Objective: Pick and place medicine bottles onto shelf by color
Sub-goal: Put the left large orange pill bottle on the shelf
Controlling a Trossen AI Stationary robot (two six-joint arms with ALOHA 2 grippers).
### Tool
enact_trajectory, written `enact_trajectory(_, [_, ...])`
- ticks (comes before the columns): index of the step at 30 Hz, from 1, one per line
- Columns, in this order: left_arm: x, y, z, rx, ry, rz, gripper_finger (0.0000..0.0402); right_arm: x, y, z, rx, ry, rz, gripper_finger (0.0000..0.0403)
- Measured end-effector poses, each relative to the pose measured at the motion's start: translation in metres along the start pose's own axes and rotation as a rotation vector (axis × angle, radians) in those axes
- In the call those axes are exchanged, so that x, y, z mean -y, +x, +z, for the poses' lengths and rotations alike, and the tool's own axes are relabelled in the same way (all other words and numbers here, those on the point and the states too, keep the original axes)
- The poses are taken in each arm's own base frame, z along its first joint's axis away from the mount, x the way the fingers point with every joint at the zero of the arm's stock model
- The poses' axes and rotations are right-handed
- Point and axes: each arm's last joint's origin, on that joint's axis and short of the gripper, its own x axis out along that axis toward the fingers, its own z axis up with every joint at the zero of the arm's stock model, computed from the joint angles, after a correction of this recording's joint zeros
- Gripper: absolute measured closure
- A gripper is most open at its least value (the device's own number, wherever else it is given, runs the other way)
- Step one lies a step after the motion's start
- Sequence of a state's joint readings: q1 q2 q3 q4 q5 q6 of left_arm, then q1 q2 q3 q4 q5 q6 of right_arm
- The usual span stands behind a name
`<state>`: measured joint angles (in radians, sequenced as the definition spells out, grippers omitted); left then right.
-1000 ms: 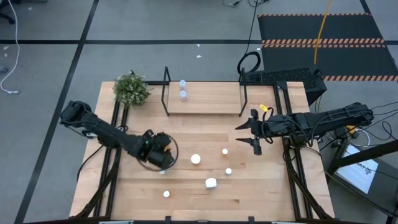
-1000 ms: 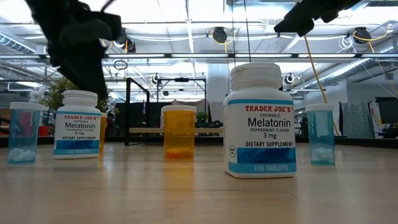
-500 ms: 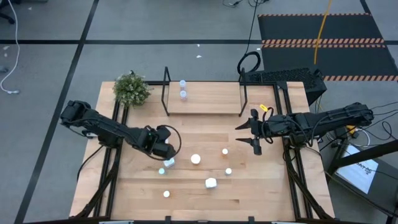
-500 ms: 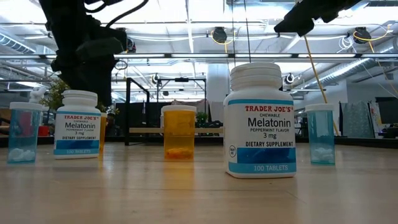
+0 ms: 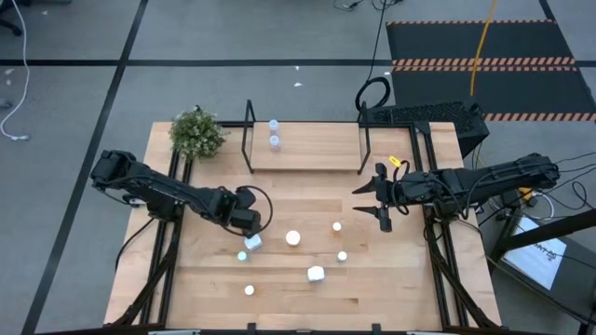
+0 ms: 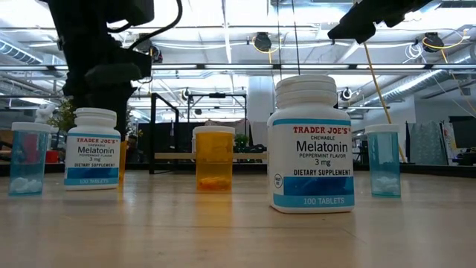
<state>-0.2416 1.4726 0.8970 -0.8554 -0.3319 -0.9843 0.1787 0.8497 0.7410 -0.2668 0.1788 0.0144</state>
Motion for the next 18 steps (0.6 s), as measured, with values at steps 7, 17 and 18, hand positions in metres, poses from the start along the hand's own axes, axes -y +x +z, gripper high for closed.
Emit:
enact_trajectory(7, [-0.0001,0.0001,0.0,0.004,0.031,0.002,0.0103,0.0,0.0,0.0,0.0,-0.003,-0.002,0.02])
enact_trajectory(17, [0.0002,0.0003,-0.0005,-0.022,0.034,-0.015,0.0168,0.0001,0.0,-0.0001,0.0,-0.003,-0.003,0.02])
enact_trajectory(18, [-0.0004,0.0012,-0.0005,-0.022,0.037,-0.014,0.0168,0.0001,0.0001,-0.0002,-0.001,-0.004,-0.003,0.02])
